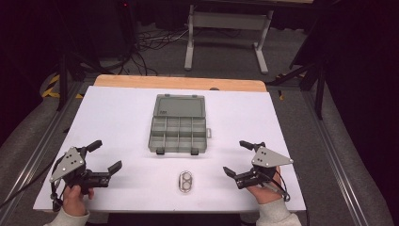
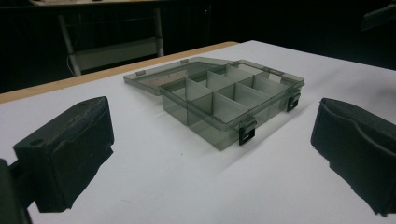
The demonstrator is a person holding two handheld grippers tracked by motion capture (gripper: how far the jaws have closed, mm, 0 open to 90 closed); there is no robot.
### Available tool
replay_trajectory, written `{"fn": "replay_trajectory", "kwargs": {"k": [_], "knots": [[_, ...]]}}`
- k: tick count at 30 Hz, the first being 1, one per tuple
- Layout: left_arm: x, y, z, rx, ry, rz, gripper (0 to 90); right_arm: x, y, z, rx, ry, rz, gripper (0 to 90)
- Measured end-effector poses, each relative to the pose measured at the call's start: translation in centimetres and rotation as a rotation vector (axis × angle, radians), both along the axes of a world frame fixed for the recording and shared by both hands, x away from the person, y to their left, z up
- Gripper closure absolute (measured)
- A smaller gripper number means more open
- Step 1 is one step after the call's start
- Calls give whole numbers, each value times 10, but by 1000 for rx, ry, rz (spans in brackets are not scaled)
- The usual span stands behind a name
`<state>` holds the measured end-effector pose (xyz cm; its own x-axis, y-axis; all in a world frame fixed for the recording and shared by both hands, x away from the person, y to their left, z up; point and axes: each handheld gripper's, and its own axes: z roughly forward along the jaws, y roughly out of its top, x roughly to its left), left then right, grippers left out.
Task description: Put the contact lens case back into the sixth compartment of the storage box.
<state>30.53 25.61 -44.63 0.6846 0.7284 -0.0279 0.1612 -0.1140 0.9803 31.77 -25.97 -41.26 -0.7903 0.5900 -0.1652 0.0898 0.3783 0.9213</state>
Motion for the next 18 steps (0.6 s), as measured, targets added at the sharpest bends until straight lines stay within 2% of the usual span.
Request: {"fn": "replay_trajectory", "kwargs": {"k": [18], "knots": [[-1, 0, 0, -5, 7, -7, 4, 2, 9, 4, -6, 16, 25, 7]]}}
